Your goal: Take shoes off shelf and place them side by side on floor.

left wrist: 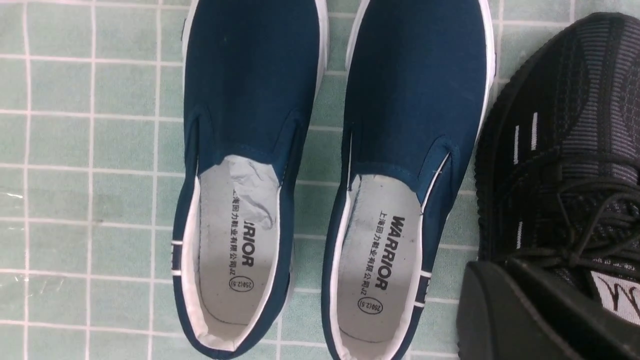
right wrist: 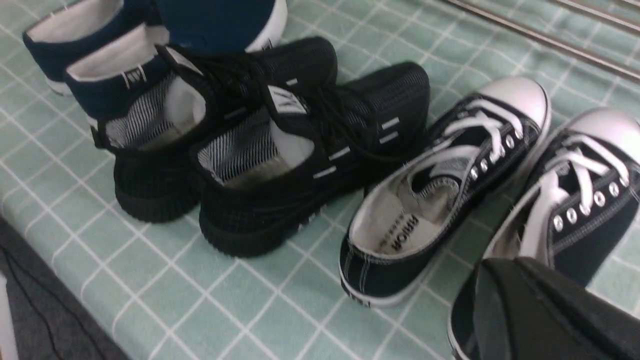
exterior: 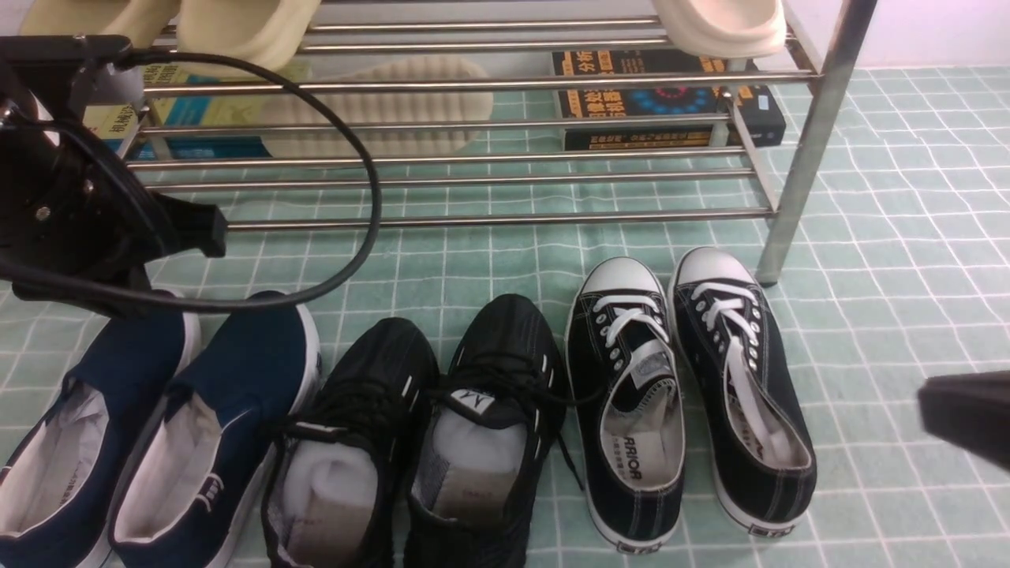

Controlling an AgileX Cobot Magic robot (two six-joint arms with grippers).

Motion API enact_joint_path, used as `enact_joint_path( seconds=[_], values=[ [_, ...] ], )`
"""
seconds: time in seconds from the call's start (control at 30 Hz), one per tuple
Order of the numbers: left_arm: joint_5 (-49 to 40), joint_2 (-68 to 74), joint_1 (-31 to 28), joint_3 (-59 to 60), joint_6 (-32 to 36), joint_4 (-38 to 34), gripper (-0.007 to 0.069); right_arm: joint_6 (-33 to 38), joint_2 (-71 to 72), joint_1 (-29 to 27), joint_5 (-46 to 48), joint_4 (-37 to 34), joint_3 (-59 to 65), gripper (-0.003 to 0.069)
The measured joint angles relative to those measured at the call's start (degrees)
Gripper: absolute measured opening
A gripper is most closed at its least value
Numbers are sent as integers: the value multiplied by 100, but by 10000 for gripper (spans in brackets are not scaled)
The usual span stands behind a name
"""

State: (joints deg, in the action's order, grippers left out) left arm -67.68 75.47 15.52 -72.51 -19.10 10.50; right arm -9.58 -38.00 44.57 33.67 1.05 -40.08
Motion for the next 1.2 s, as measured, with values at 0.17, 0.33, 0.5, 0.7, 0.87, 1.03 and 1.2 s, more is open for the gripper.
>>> enact_joint_path(
  seconds=[0.17, 0.33, 0.5, 0.7, 0.87, 1.03, 1.2],
  values=[
    [-13, 0, 0, 0, -27, -42, 57, 4, 198, 0, -918, 0, 590, -14],
    [-80, 0, 0, 0, -27, -49, 65, 4, 251, 0, -1019, 0, 647, -10],
    [-97, 0, 0, 0, -27, -5, 67, 4, 251, 0, -1014, 0, 653, -10],
    [-97, 0, 0, 0, -27, 81, 71, 4, 251, 0, -1011, 0, 653, -9],
    [-111, 0, 0, 0, -27, 83, 72, 4, 297, 0, -1019, 0, 692, -5],
    [-116, 0, 0, 0, -27, 102, 72, 6, 732, -380, -1033, -12, 1156, -1],
    [-111, 0, 0, 0, -27, 203, 74, 6, 1543, -1569, -1050, -23, 1993, 1]
  ],
)
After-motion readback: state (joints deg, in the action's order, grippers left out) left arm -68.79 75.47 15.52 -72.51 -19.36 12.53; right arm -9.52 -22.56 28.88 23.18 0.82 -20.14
